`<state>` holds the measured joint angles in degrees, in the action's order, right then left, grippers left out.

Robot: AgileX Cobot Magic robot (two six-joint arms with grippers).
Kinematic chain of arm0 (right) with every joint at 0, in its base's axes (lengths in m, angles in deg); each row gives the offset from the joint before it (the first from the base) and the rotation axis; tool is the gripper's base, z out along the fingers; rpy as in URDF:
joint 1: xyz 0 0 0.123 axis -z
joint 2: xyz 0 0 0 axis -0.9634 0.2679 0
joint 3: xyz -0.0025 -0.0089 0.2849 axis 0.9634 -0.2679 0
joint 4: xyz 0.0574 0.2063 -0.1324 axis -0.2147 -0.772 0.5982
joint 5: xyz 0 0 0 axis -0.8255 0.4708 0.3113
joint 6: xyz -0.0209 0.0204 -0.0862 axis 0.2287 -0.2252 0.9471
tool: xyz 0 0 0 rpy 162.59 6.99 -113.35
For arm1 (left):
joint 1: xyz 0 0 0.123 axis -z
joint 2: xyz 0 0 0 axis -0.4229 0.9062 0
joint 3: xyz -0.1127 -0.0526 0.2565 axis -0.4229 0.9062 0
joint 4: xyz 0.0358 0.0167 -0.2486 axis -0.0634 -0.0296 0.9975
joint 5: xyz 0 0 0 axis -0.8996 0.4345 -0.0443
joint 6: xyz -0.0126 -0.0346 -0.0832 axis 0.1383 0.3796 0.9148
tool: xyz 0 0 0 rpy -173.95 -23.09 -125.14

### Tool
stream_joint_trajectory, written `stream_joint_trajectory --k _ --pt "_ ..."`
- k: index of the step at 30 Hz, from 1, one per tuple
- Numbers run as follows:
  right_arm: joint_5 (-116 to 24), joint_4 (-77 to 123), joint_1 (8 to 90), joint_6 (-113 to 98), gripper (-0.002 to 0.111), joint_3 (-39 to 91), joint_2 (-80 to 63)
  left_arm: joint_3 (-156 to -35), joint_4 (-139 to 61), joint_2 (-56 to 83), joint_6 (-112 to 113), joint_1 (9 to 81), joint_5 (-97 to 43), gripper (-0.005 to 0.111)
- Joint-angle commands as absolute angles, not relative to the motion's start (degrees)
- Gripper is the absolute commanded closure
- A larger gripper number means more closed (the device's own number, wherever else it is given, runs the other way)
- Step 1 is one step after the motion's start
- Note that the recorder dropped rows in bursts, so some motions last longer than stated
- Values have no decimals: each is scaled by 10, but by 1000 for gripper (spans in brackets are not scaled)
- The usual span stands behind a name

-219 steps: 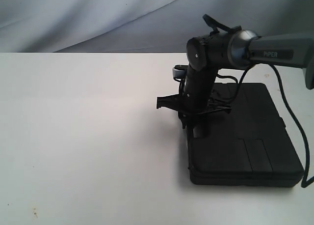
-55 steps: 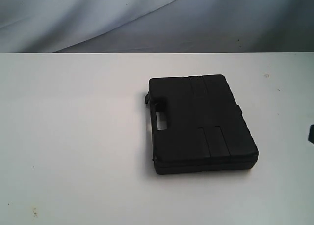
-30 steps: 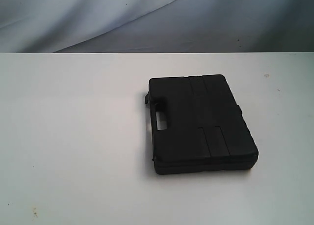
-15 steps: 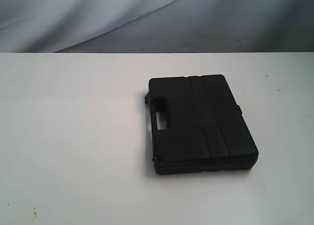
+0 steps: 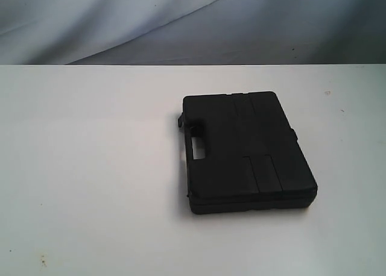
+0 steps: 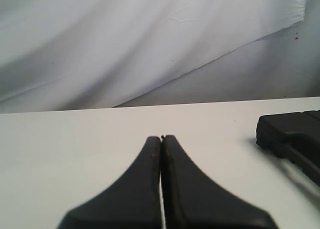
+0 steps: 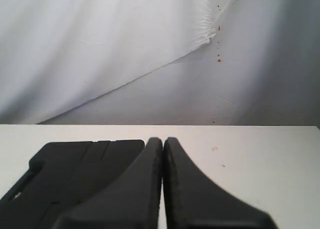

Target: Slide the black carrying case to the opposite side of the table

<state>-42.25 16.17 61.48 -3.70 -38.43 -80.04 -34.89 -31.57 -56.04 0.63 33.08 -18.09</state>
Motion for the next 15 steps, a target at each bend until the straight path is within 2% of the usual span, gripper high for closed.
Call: stream_joint_trajectory --k 1,15 --pt "-410 192 619 -3 108 -386 -804 -346 -316 -563 12 330 -184 106" --pt "-409 214 618 -27 108 -386 -804 -346 -316 -563 12 330 -184 106"
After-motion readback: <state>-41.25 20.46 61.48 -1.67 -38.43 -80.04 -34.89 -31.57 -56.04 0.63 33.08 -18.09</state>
